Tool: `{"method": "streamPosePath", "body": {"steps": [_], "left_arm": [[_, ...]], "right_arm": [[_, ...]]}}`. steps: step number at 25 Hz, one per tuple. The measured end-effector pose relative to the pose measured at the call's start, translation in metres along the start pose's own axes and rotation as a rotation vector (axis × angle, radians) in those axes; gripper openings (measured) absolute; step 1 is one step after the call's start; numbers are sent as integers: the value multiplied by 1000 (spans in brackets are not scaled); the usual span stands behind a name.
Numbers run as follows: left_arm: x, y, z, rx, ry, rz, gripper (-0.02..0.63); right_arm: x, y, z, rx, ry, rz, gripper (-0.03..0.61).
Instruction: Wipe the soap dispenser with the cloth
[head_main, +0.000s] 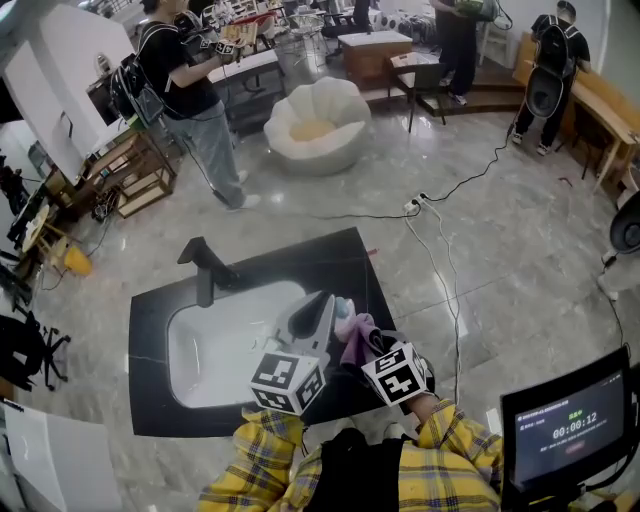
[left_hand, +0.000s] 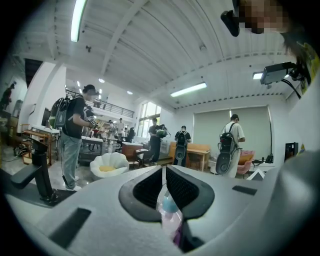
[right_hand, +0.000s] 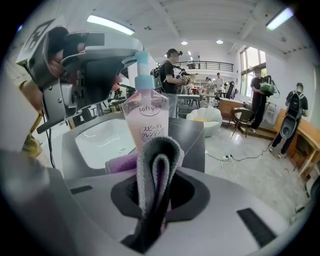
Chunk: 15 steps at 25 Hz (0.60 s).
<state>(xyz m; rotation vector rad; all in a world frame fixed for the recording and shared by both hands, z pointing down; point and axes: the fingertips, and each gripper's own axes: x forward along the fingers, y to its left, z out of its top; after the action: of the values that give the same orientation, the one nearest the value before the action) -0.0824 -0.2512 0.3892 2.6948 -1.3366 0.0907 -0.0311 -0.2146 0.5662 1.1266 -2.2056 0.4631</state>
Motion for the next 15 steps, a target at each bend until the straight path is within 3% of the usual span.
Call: {"method": "streamPosePath", "body": {"steps": [3, 8, 12, 15], "left_arm": [[-3, 8, 7, 4, -36, 36, 8], [-22, 21, 21, 15, -132, 103, 8], [-40, 26, -1, -20, -123, 143, 9], [-40, 16, -34, -72, -61, 124, 19]], "right_arm": [[-1, -2, 3, 1, -7, 1, 43], [-17, -17, 20, 76, -126, -40, 43], [-31, -30, 38, 95, -209, -77, 43], [-39, -39, 41, 115, -241, -91, 43]]}}
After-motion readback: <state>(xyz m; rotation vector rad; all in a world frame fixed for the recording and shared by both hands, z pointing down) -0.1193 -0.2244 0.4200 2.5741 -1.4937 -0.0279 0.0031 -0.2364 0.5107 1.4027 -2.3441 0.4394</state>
